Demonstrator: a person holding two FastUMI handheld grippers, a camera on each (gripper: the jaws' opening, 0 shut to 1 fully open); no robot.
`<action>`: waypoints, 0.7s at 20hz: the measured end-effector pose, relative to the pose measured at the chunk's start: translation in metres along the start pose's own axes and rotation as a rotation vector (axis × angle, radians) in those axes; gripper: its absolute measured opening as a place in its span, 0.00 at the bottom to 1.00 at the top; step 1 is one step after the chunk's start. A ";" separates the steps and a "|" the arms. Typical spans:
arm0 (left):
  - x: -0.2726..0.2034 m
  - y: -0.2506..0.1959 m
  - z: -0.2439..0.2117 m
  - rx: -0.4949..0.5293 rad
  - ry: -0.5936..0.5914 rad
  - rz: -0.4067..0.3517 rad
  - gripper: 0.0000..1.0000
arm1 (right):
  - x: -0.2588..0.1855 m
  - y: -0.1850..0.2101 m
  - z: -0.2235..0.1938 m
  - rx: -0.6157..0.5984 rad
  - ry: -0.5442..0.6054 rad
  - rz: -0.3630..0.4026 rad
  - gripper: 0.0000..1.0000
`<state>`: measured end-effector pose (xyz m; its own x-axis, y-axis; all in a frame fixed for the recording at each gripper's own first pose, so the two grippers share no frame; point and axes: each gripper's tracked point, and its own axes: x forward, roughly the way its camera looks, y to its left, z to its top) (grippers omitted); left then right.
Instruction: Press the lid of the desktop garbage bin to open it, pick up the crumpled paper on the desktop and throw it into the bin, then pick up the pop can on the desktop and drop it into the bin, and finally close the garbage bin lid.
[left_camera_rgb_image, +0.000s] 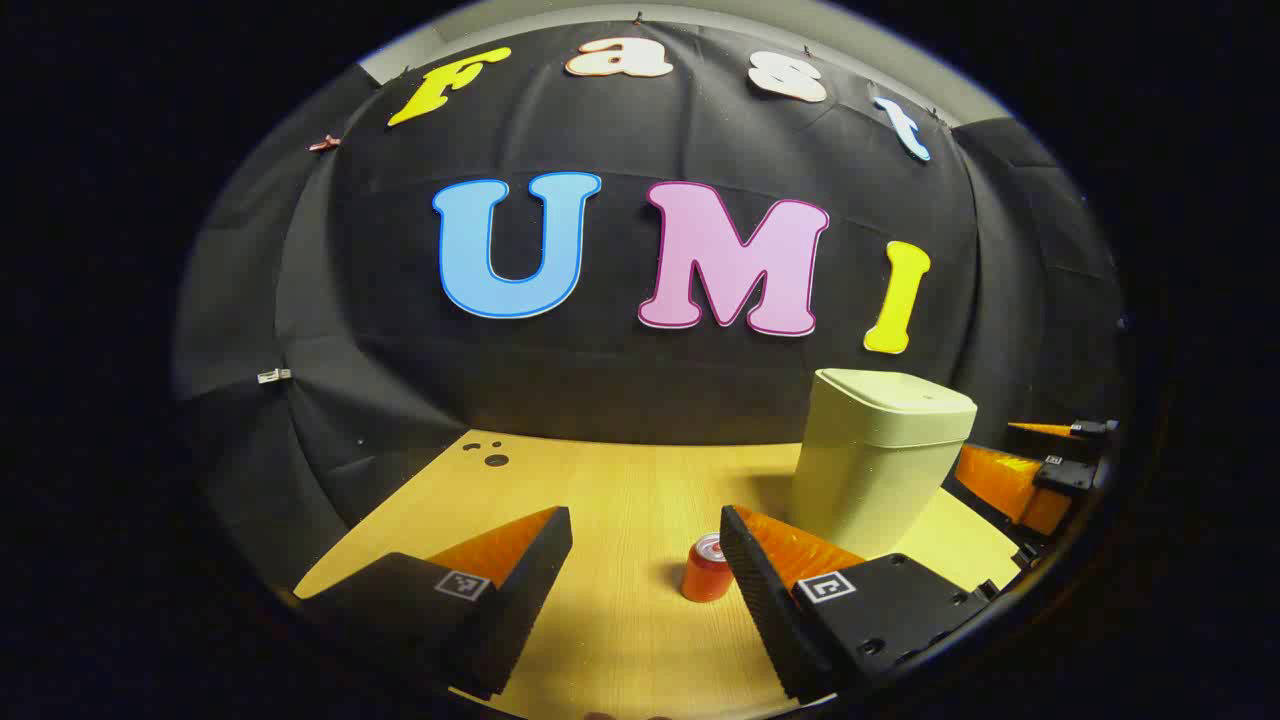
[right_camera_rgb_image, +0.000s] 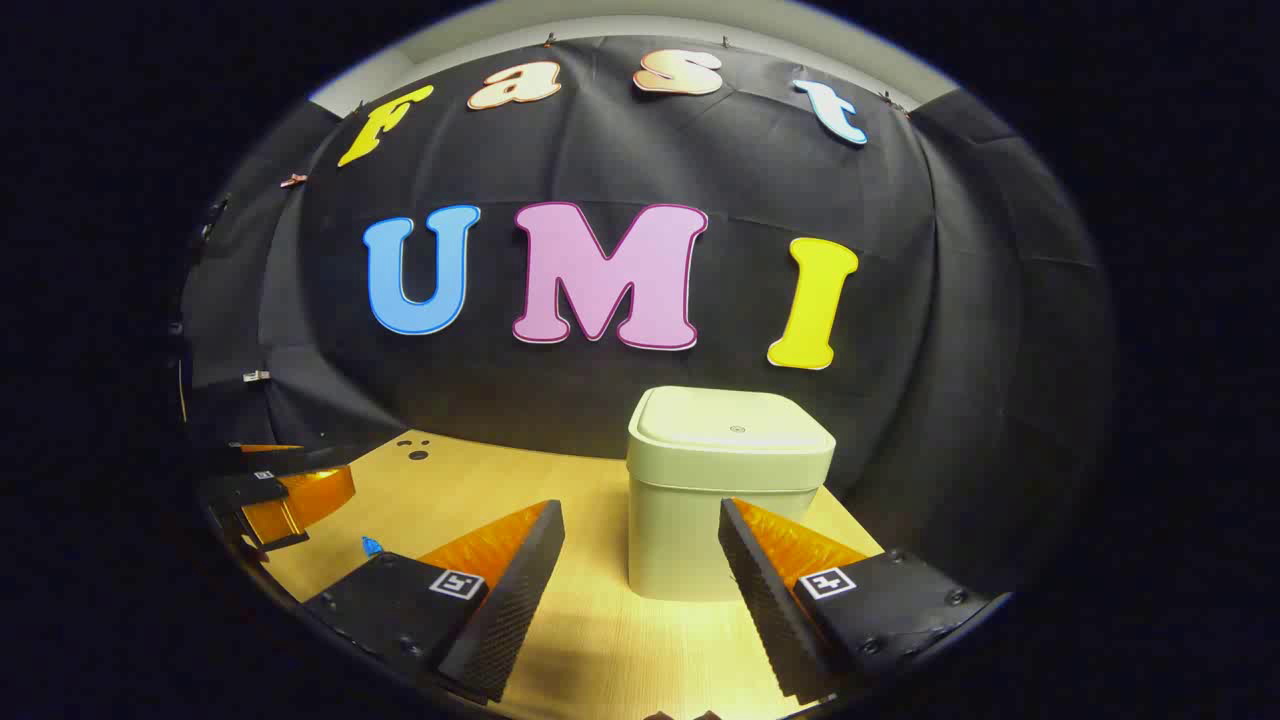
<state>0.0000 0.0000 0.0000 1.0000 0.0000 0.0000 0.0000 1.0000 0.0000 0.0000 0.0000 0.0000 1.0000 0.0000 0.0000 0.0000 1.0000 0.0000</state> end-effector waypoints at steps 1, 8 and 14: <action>0.002 -0.002 -0.002 0.002 0.006 0.000 0.95 | 0.003 -0.002 -0.001 0.005 0.004 0.001 0.98; 0.011 -0.013 -0.008 0.042 0.026 -0.005 0.96 | 0.019 -0.002 -0.008 0.030 0.026 0.020 0.98; 0.013 -0.011 -0.013 0.044 0.041 0.002 0.95 | 0.025 0.004 -0.014 0.030 0.046 0.042 0.98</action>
<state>0.0126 -0.0112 -0.0129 0.9992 0.0031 -0.0406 -0.0013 0.9990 0.0441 0.0245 0.0038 -0.0138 0.9981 0.0422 -0.0454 -0.0409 0.9987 0.0305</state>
